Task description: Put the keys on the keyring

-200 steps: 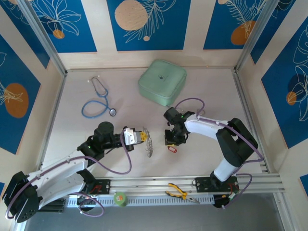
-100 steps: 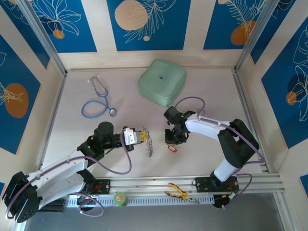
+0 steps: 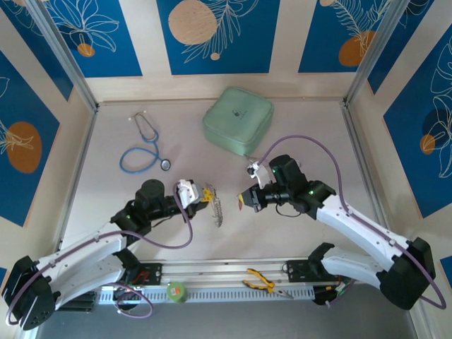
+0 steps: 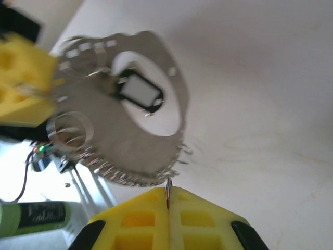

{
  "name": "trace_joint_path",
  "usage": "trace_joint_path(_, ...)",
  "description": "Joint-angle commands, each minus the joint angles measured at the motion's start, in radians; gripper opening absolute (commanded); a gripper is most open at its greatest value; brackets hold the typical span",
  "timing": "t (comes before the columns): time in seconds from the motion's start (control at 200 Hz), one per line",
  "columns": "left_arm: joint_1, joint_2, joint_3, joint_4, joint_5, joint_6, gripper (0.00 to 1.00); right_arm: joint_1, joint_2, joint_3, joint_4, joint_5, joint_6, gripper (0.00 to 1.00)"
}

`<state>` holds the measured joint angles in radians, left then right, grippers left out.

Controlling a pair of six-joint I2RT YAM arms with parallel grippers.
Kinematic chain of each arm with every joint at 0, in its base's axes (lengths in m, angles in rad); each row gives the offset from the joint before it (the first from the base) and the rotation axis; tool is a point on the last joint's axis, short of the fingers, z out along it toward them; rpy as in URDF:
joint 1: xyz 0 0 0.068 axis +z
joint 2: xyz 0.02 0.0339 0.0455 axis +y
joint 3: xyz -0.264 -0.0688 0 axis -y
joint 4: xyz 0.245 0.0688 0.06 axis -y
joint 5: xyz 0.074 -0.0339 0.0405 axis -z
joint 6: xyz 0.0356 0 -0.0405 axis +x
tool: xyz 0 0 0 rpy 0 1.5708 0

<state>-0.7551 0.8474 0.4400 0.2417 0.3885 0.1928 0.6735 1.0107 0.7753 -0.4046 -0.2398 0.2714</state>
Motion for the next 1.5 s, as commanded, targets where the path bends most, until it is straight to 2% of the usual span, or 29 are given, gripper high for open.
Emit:
trace_joint_path(0.0,-0.007,-0.024,0.043,0.000,-0.003,-0.053,0.00,-0.005,-0.036,0.005,0.044,-0.176,-0.123,0.00)
trace_joint_path(0.205,-0.007,-0.019,0.034,0.015,0.034,-0.052,0.00,-0.004,0.015,0.088,0.001,-0.278,-0.138,0.00)
trace_joint_path(0.41,-0.006,-0.008,0.028,0.041,0.041,0.003,0.00,0.019,0.091,0.162,0.002,-0.317,-0.124,0.00)
trace_joint_path(0.685,-0.006,0.021,0.047,0.041,0.036,0.073,0.00,0.066,0.136,0.206,0.013,-0.239,-0.136,0.00)
trace_joint_path(1.015,-0.006,0.021,0.048,0.048,0.048,0.068,0.00,0.092,0.200,0.236,0.022,-0.159,-0.139,0.00)
trace_joint_path(1.495,-0.007,0.023,0.048,0.049,0.058,0.064,0.00,0.092,0.217,0.226,0.076,-0.147,-0.110,0.00)
